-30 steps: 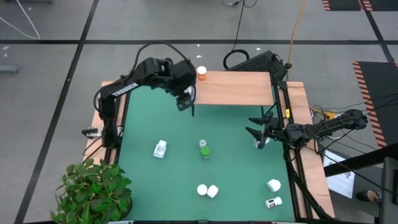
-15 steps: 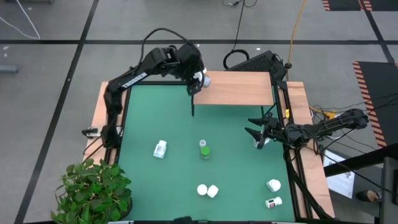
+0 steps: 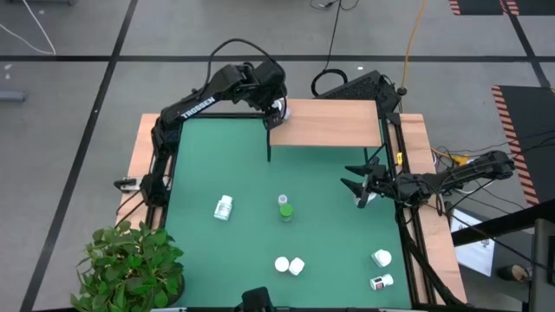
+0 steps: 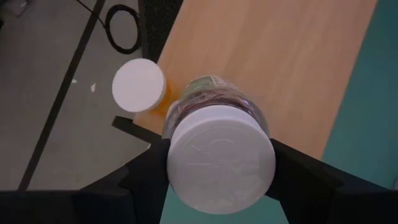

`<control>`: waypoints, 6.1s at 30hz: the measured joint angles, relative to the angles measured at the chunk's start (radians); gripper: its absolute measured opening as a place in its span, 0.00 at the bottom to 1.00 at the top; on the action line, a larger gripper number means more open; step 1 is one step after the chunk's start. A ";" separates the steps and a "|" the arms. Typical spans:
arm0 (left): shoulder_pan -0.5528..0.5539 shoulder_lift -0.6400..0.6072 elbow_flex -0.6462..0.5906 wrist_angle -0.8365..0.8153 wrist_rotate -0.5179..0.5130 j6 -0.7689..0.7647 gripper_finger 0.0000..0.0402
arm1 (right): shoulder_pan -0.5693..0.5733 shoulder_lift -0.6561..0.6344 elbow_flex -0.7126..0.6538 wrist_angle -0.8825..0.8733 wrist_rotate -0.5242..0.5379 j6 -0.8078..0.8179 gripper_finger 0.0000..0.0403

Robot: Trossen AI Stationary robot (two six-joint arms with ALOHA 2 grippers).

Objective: Pick and place medicine bottles onto shelf by color
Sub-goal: Put the white and green pill bottle on the shelf, then put the top blue and white pill bottle on the shelf

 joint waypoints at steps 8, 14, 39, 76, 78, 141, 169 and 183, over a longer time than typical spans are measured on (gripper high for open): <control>0.000 0.000 0.000 0.002 0.002 0.004 0.62 | 0.000 0.000 0.000 0.000 0.001 -0.002 0.58; -0.001 0.000 0.000 0.004 0.002 0.002 0.62 | 0.000 0.000 0.000 0.000 0.001 0.000 0.58; -0.004 0.000 0.000 0.023 0.001 -0.023 0.82 | 0.000 0.000 0.000 0.000 0.002 0.013 0.58; -0.216 -0.179 -0.225 -0.154 -0.262 -0.309 0.82 | 0.000 0.000 0.000 0.000 0.000 0.022 0.58; -0.246 -0.215 -0.325 -0.134 -0.281 -0.344 0.82 | 0.000 0.001 0.000 0.000 -0.001 0.029 0.58; -0.692 -0.531 -1.249 0.261 0.104 -1.127 0.82 | 0.000 0.027 0.000 0.012 -0.178 0.062 0.58; -0.818 -0.534 -1.429 0.414 0.074 -1.256 0.82 | 0.002 0.030 0.000 0.008 -0.340 0.035 0.58; -0.811 -0.530 -1.411 0.361 -0.013 -1.248 0.82 | 0.002 0.031 0.000 0.091 -0.339 -0.086 0.58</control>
